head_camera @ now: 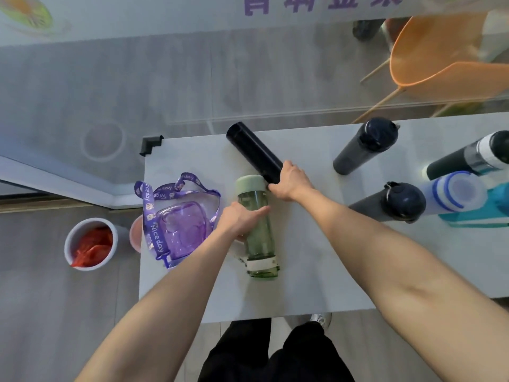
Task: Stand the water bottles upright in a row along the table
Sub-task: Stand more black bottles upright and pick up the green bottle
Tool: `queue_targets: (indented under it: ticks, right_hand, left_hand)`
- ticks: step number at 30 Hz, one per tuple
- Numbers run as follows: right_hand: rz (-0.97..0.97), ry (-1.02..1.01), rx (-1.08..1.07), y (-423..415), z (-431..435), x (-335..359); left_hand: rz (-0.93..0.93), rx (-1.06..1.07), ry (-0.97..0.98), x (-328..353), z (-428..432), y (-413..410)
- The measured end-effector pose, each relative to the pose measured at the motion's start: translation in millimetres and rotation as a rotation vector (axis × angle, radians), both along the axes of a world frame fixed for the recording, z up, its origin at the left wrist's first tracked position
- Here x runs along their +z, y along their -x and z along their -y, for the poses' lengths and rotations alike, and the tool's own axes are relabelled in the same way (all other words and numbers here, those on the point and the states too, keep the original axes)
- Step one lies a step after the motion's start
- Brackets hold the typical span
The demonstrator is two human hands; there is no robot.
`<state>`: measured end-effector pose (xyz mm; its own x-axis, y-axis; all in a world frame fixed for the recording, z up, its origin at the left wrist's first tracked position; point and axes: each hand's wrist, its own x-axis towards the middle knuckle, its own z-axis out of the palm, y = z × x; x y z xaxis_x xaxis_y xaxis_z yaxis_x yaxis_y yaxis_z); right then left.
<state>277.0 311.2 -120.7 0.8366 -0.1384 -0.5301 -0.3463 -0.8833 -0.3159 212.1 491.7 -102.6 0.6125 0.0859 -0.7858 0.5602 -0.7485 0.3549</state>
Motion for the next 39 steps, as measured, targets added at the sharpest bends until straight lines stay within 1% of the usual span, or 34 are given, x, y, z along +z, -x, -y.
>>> queue_targets:
  ticks: [3,5,9,10,11,12,13,14,15,16,17,18,20,22,25,27,30,32,35,39]
  right_hand:
    - [-0.005,-0.128,-0.157,24,12,16]
    - [0.034,-0.213,-0.230,42,21,32]
    - [0.287,-0.409,-0.357,80,33,63]
    - [0.338,-0.439,-0.379,86,35,69]
    - [0.367,-0.463,-0.392,91,37,74]
    - [0.378,-0.483,-0.391,94,40,78]
    - [0.378,-0.495,-0.376,96,43,80]
    - [0.373,-0.504,-0.353,99,47,81]
    - [0.363,-0.508,-0.326,102,51,80]
    - [0.351,-0.510,-0.298,106,55,78]
    - [0.337,-0.510,-0.272,112,59,76]
    - [0.326,-0.509,-0.248,119,62,73]
    - [0.313,-0.504,-0.198,133,67,67]
    - [0.304,-0.500,-0.155,146,72,63]
    - [0.262,-0.458,-0.126,163,87,55]
    - [0.182,-0.360,-0.087,176,104,45]
    - [0.018,-0.184,-0.014,201,130,31]
    - [-0.038,-0.128,0.020,217,143,25]
    - [-0.050,-0.074,0.065,227,152,22]
    - [-0.039,-0.045,0.095,226,155,25]
  left_hand:
    - [-0.009,-0.026,0.023,8,0,-1]
    - [-0.010,-0.032,0.016,9,2,-1]
    - [-0.015,0.010,-0.014,2,4,-1]
    - [0.005,0.014,-0.051,4,6,0]
    - [0.059,-0.006,-0.098,7,8,1]
    - [0.160,-0.019,-0.134,17,11,2]
    - [0.305,-0.003,-0.126,29,14,1]
    - [0.448,0.062,-0.031,43,17,-1]
    - [0.559,0.155,0.130,60,20,-6]
    - [0.623,0.245,0.304,77,24,-11]
    - [0.651,0.300,0.444,92,27,-17]
    - [0.647,0.322,0.541,107,31,-23]
    - [0.581,0.344,0.631,129,43,-29]
    - [0.536,0.343,0.584,138,56,-28]
    - [0.548,0.322,0.475,128,73,-18]
    - [0.611,0.256,0.401,121,87,-8]
    - [0.745,0.066,0.277,119,112,3]
    - [0.788,-0.038,0.258,120,130,5]
    - [0.818,-0.148,0.225,120,151,1]
    - [0.820,-0.186,0.206,121,165,-11]
